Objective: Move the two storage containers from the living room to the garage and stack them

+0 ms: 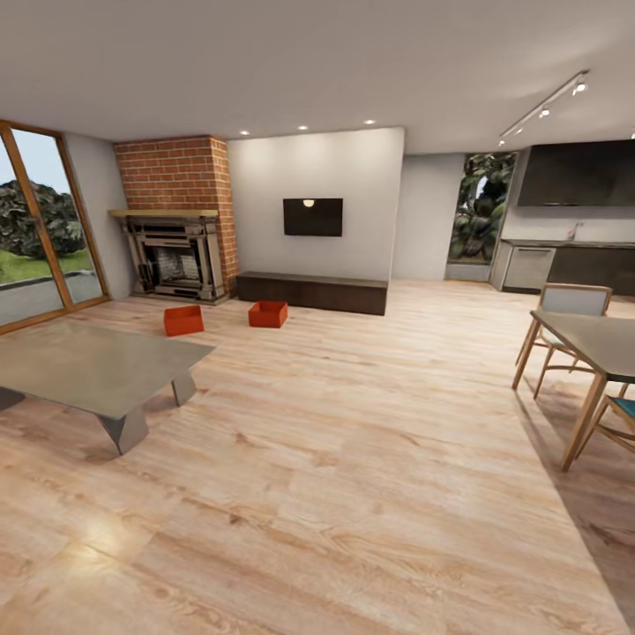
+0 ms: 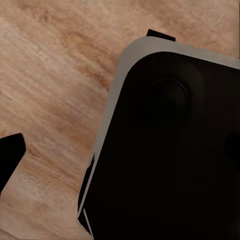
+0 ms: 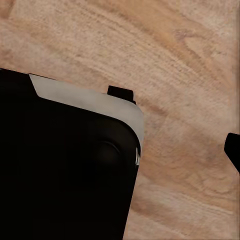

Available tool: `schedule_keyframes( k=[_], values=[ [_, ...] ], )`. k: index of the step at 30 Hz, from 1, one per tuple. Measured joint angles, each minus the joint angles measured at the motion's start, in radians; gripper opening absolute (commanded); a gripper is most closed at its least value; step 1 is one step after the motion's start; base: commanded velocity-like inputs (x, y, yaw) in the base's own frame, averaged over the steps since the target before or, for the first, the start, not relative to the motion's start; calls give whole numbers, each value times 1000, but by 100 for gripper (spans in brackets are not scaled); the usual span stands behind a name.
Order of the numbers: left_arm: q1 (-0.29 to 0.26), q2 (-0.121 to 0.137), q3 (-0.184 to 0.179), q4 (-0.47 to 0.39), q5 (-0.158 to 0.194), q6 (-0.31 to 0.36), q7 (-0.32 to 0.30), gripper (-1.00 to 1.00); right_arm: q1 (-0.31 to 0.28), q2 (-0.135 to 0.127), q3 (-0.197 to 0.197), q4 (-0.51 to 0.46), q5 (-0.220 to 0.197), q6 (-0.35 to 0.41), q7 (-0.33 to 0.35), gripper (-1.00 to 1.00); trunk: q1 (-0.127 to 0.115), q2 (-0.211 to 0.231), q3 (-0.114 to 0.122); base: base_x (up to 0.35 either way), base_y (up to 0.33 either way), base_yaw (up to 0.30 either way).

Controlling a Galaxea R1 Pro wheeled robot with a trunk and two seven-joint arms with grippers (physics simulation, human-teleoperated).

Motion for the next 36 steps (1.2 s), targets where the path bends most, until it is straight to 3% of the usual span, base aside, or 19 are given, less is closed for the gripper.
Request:
schedule_keyframes(
  k=[36],
  values=[
    [0, 0, 0, -1, 0, 0, 0, 100, 0, 0, 0, 0, 0, 0, 0, 100, 0, 0, 0, 323, 0, 0]
  ],
)
